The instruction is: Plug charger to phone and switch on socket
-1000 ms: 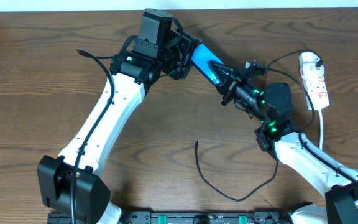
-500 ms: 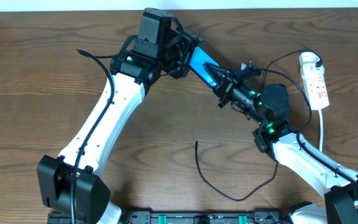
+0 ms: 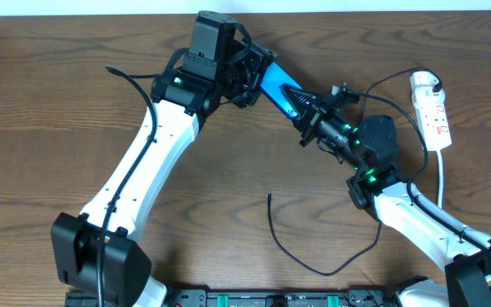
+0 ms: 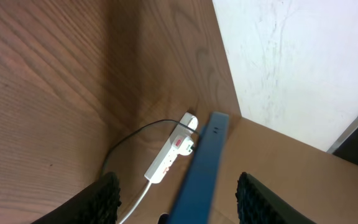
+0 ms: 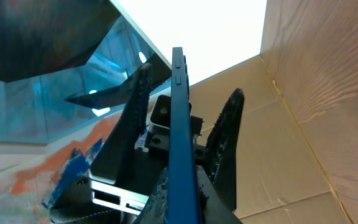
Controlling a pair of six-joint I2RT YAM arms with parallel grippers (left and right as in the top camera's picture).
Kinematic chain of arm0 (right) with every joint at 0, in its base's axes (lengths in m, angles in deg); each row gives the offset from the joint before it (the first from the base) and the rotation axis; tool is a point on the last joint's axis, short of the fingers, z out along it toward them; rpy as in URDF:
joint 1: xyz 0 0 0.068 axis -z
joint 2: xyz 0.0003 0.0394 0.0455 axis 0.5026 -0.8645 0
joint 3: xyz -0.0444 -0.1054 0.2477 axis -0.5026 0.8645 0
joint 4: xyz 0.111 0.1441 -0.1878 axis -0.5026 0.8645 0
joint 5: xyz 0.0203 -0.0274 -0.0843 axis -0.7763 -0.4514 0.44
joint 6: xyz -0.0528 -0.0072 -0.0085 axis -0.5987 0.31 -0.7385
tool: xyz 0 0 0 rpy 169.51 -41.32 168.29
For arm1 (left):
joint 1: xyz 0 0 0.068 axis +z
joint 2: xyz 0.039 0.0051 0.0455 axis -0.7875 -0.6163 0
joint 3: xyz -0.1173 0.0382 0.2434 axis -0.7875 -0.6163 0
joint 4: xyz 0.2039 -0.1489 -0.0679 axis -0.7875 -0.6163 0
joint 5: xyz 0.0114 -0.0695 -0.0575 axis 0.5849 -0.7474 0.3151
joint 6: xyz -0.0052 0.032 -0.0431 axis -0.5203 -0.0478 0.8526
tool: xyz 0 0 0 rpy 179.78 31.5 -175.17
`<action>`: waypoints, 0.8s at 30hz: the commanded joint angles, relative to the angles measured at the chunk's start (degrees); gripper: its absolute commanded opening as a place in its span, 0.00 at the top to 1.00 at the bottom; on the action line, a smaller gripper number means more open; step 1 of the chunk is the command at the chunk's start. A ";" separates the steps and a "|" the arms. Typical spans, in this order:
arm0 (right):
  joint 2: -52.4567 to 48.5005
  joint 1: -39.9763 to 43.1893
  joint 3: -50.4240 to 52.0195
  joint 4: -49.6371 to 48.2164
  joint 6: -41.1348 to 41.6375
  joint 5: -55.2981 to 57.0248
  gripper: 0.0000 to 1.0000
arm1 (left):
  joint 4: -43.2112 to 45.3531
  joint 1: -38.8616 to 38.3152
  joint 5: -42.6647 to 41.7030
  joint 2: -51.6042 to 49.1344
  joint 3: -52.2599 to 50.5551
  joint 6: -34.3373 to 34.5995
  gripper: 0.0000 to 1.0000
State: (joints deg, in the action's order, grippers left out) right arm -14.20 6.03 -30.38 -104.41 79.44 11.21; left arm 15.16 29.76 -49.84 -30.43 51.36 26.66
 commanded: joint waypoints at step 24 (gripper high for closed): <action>0.70 -0.31 -1.14 -1.70 0.55 0.74 0.99 | 0.04 -0.50 1.62 -1.29 -0.46 -1.40 0.66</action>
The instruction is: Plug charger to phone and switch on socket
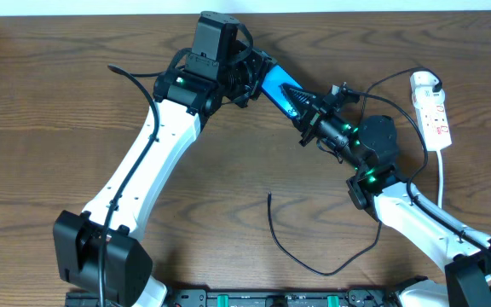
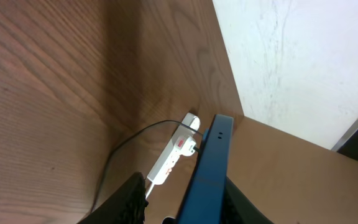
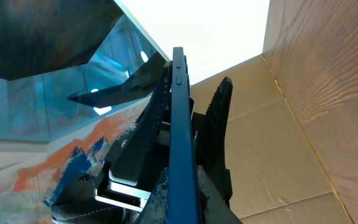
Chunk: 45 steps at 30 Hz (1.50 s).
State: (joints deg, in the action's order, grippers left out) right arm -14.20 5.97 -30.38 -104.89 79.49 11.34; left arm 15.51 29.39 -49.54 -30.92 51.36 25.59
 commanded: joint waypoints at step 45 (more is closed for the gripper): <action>0.70 -0.26 -1.14 -1.22 0.48 -0.61 0.48 | 1.18 -0.13 1.29 -0.81 -0.44 -0.35 0.93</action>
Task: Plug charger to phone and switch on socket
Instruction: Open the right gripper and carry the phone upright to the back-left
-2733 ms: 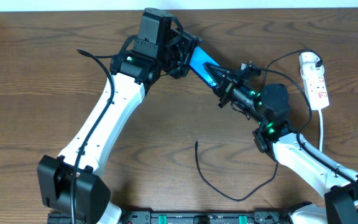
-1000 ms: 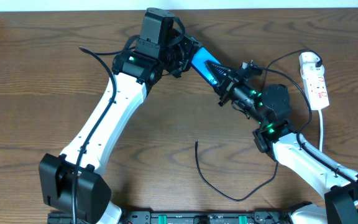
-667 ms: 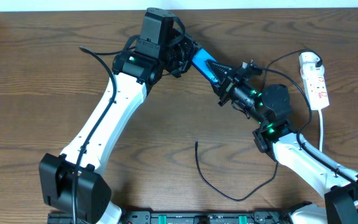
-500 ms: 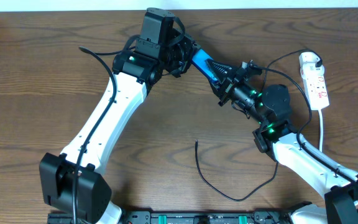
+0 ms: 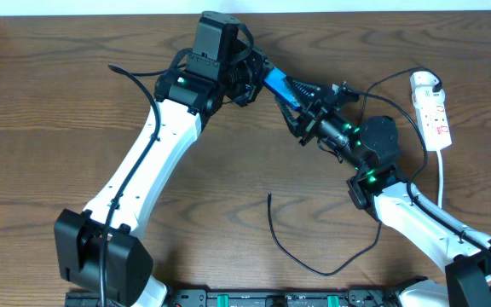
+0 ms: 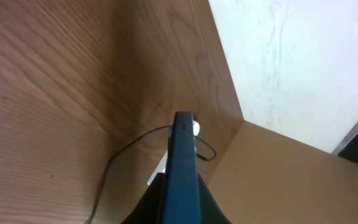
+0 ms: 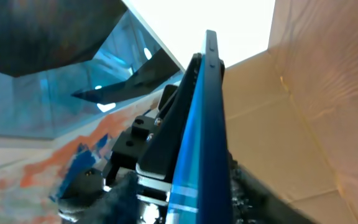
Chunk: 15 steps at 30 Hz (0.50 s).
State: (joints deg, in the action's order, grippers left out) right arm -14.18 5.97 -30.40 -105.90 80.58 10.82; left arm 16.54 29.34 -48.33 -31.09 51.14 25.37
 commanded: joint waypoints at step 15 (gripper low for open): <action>0.68 0.83 -1.11 -0.02 -4.20 -0.09 0.01 | 0.52 2.54 -0.44 -0.50 -0.22 -3.65 0.92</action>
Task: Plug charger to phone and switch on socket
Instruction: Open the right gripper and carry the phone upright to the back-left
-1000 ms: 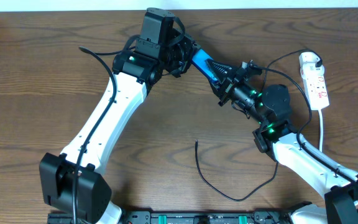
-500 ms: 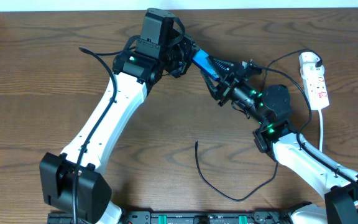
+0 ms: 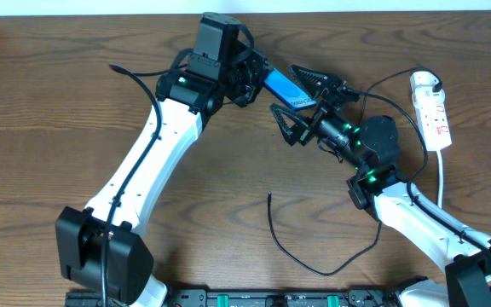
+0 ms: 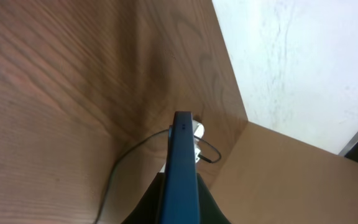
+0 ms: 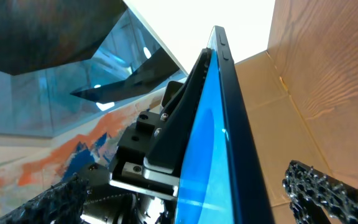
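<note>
My left gripper point(image 3: 268, 79) is shut on the blue phone point(image 3: 281, 87), which it holds above the table at the back. In the left wrist view the phone point(image 4: 182, 162) stands edge-on between the left gripper's point(image 4: 182, 208) fingers. My right gripper point(image 3: 299, 104) is wide open, one finger on each side of the phone's free end and clear of it. The right wrist view shows the phone point(image 5: 219, 143) between its spread fingers point(image 5: 325, 186). The black charger cable point(image 3: 290, 252) lies on the table, with its free end point(image 3: 268, 196) near the middle.
At the right edge lies a white power strip point(image 3: 431, 109) with the charger plug point(image 3: 425, 82) in its far end; it also shows behind the phone as the power strip point(image 4: 197, 132). A cardboard wall point(image 4: 278, 180) borders the wooden table point(image 3: 58, 128).
My right gripper has opened wide, its fingers now well apart from the phone. The left gripper still holds the phone in the same place.
At first my right gripper held the phone with the left gripper's fingers open around it. The left fingers then stood closer to it. Later the left gripper was shut on the phone and the right fingers had parted; now the left alone holds it.
</note>
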Controlling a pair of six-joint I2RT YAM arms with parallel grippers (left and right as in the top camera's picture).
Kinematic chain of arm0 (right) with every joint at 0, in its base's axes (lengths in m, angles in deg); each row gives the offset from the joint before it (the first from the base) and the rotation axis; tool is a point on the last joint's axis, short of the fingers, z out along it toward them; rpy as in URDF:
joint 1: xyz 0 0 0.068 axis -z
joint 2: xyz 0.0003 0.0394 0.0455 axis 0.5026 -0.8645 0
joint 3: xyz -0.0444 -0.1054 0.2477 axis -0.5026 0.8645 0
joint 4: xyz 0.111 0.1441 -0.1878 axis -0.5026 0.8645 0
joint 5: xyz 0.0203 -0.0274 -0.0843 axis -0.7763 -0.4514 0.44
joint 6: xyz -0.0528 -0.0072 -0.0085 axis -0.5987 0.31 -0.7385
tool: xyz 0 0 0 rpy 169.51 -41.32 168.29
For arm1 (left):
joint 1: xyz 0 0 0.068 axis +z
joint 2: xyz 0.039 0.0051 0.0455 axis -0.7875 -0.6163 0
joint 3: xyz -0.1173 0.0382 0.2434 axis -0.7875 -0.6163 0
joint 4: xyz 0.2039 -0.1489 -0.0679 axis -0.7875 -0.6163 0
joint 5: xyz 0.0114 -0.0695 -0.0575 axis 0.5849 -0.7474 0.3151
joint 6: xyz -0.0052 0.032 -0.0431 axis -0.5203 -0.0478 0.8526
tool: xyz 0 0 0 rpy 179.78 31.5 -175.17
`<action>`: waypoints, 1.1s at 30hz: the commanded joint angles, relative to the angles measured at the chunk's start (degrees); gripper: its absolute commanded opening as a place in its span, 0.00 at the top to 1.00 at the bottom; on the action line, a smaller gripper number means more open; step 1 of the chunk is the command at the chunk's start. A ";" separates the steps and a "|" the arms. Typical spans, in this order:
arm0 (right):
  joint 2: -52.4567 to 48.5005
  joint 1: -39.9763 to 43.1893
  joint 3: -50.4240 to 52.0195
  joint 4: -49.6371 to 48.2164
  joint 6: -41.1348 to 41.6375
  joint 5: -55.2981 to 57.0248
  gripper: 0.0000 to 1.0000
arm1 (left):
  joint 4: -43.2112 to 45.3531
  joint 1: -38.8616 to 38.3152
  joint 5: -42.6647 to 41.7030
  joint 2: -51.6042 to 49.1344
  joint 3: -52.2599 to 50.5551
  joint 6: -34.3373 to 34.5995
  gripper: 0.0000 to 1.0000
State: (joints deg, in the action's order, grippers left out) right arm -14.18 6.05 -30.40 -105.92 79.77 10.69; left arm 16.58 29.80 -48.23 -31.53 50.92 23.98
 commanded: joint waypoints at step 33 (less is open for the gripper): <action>0.68 9.97 -20.57 56.30 -74.42 -9.49 0.01 | 0.52 37.86 -62.45 0.02 0.00 -51.06 0.93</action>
State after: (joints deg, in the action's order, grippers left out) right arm -14.20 16.44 -42.97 -56.52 18.44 -1.14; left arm 16.78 67.04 -107.06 -31.53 50.84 -21.88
